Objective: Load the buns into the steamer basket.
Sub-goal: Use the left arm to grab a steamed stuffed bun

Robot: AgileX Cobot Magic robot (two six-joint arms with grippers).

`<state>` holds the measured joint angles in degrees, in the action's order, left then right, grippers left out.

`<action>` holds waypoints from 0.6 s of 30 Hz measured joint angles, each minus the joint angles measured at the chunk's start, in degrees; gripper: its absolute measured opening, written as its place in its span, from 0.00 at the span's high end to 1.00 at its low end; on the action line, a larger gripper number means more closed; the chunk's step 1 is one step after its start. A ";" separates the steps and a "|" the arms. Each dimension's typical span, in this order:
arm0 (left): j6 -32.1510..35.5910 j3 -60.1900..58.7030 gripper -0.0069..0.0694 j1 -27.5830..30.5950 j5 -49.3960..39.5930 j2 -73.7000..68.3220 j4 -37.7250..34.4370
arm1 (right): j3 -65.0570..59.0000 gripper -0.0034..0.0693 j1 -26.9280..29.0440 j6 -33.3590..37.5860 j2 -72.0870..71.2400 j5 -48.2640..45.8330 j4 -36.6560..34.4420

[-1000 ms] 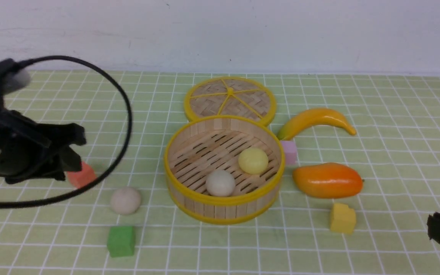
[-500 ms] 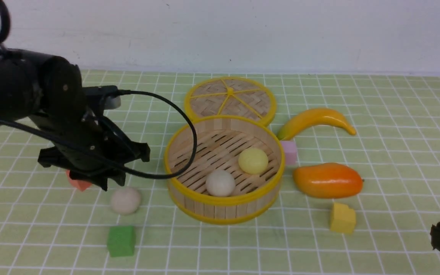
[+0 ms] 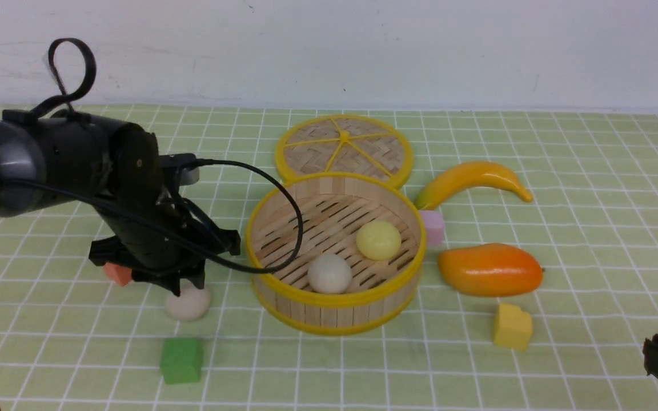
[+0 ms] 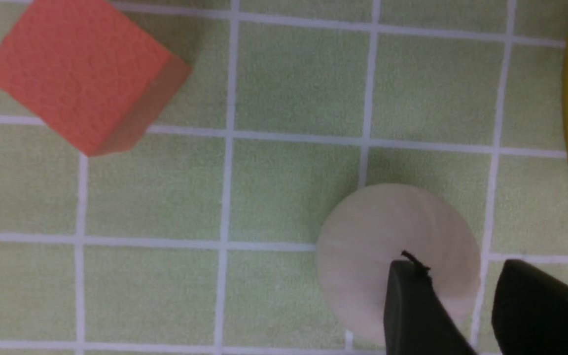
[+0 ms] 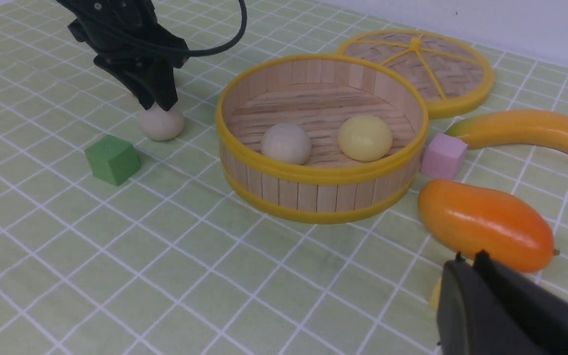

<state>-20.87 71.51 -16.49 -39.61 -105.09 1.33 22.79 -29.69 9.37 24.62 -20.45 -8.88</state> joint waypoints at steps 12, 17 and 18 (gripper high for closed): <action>-1.32 0.00 0.68 0.00 -0.05 -1.53 0.00 | 0.00 0.92 0.00 0.00 0.00 -0.12 0.00; -1.32 0.00 0.89 0.00 -0.34 -1.53 0.00 | 0.00 0.91 0.00 0.00 0.00 -0.12 0.00; -1.32 0.00 0.91 0.00 -0.40 -1.53 0.00 | 0.00 0.91 0.00 0.00 0.00 -0.12 0.00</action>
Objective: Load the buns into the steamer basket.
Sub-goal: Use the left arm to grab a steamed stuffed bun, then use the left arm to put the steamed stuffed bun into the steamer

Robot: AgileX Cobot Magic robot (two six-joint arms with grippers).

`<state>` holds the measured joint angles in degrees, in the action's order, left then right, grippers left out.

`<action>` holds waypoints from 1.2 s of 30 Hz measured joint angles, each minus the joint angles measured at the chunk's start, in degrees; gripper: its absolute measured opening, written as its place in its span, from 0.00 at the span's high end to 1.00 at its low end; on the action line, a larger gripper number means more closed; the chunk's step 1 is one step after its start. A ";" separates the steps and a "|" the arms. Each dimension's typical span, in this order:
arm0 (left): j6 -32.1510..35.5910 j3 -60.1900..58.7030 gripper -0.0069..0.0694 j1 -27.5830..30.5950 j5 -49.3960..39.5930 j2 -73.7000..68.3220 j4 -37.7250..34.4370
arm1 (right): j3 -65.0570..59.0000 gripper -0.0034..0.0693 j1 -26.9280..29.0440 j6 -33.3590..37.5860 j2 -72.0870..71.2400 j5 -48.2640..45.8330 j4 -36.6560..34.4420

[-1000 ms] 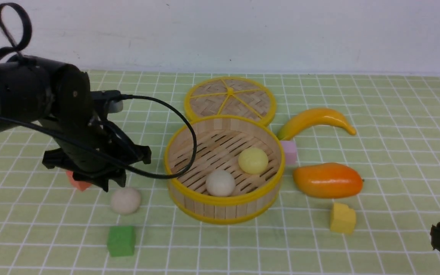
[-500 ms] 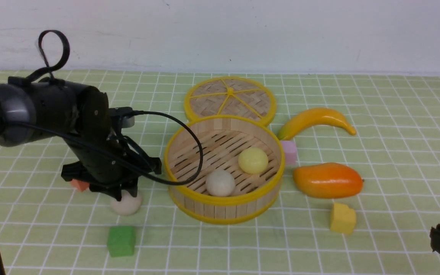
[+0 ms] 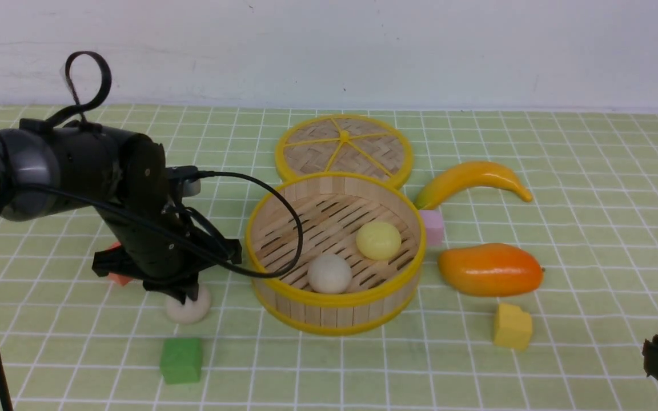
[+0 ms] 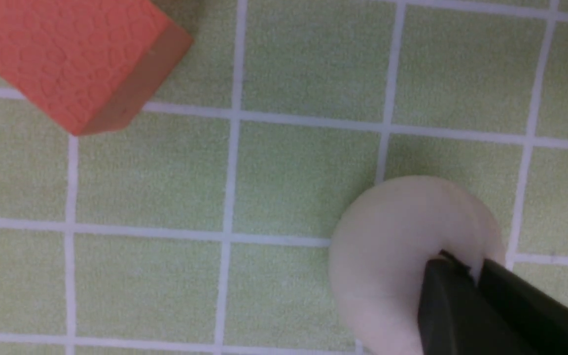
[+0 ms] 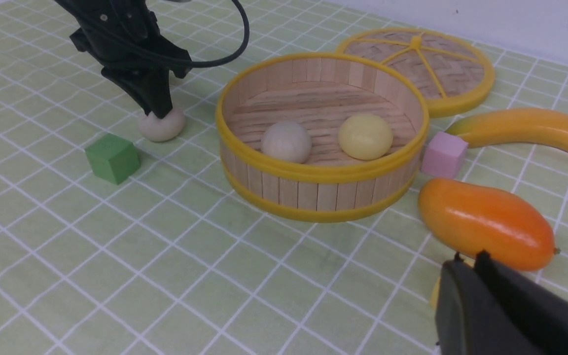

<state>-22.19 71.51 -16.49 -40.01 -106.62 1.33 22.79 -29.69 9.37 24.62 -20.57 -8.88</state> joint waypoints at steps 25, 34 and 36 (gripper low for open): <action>1.83 16.40 0.90 -6.85 5.65 -2.75 -3.12 | -0.22 0.86 0.00 0.00 0.00 -0.11 0.00; -1.91 16.40 0.67 -6.80 7.72 -6.74 -3.12 | -0.22 0.84 0.00 0.00 0.00 -0.11 0.00; -1.91 16.40 0.59 -6.80 7.65 -6.68 -3.12 | -0.22 0.84 0.00 0.00 0.00 -0.11 0.00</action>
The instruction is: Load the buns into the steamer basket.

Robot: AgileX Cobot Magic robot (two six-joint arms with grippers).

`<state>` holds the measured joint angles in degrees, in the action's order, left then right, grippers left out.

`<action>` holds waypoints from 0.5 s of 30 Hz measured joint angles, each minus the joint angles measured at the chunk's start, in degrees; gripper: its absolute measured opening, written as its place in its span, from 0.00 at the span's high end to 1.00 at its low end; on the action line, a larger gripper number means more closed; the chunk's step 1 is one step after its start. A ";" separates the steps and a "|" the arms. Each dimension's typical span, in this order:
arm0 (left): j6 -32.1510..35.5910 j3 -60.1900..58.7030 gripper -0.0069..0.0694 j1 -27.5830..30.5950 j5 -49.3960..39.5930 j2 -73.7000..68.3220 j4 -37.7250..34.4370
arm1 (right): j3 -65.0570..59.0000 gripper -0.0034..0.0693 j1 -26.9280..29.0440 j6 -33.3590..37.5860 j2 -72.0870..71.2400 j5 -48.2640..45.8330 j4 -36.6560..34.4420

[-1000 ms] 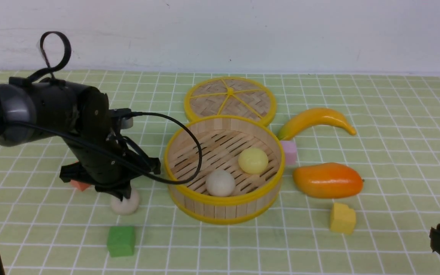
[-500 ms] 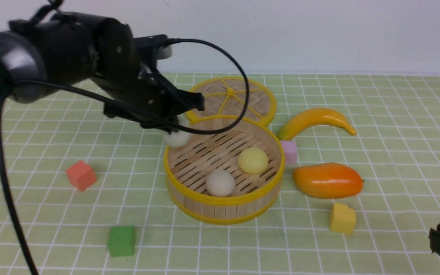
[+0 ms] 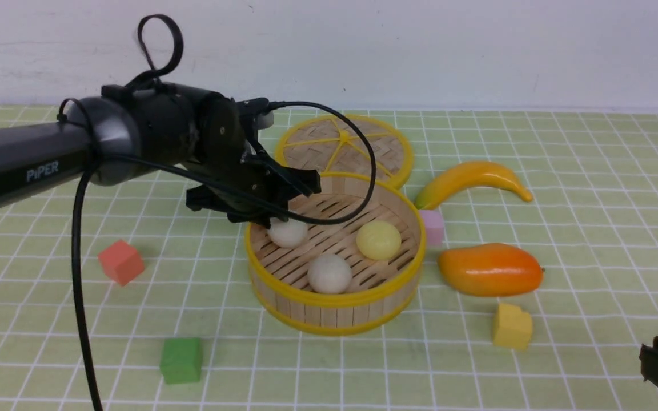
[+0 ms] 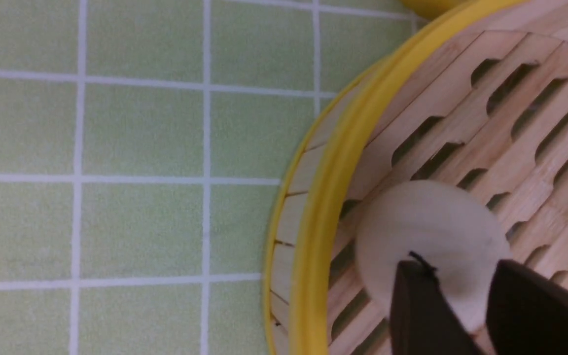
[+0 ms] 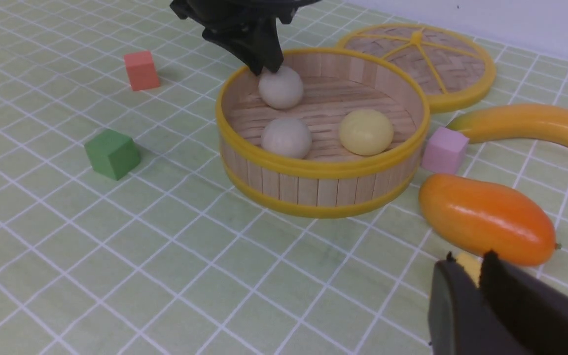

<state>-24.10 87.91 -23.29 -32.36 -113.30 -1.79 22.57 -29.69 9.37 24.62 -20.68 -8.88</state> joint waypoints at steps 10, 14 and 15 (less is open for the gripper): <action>0.24 0.00 0.50 0.00 -9.13 8.03 0.05 | -0.05 0.82 0.00 0.00 0.00 -0.05 0.00; 0.24 -0.54 0.59 0.00 -14.97 17.08 -1.58 | -0.05 0.81 0.00 0.00 0.00 -0.05 0.00; 0.24 -1.17 0.62 0.00 -16.19 20.28 -2.02 | -0.05 0.81 0.00 0.00 0.00 -0.05 0.00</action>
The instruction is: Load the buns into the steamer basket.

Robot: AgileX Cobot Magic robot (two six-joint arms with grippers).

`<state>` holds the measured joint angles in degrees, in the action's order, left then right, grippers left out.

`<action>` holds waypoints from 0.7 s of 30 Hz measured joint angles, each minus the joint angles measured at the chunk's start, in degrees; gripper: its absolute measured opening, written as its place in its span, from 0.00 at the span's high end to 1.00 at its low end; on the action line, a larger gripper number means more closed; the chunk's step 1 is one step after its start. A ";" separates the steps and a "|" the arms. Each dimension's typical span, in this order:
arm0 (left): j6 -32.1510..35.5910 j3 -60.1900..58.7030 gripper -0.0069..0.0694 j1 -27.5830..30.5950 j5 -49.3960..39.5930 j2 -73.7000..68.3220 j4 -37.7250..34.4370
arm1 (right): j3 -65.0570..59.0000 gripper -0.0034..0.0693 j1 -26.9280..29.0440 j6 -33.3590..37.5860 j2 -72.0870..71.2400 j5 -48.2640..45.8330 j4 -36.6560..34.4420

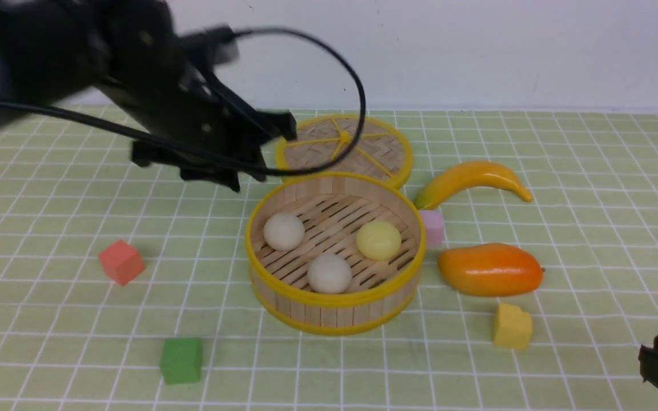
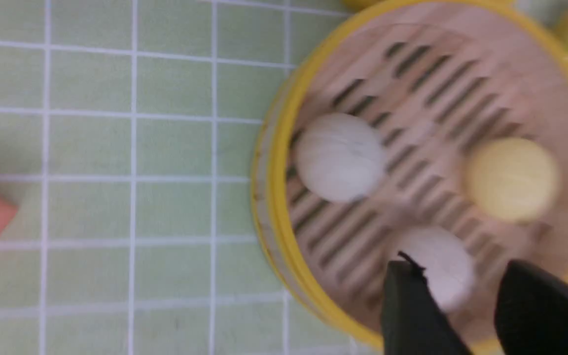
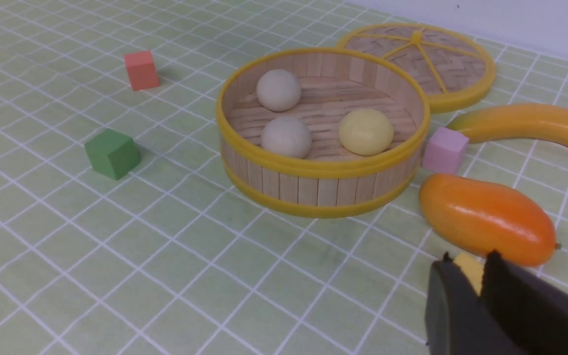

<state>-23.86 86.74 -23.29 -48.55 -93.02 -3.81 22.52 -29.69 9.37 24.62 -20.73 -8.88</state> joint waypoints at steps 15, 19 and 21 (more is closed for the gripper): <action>-3.77 -28.27 0.93 0.00 -9.40 57.95 -1.33 | 0.00 0.78 0.00 0.00 0.00 0.00 0.00; -4.39 -36.53 0.93 0.00 -10.35 67.99 2.03 | 0.00 0.78 0.00 0.00 0.00 0.00 0.00; -4.47 -38.96 0.93 0.00 -10.93 71.03 2.81 | 0.00 0.78 0.00 0.00 0.00 0.00 0.00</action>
<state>-28.33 47.79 -23.29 -59.48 -22.00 -1.01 22.52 -29.69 9.37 24.62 -20.73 -8.88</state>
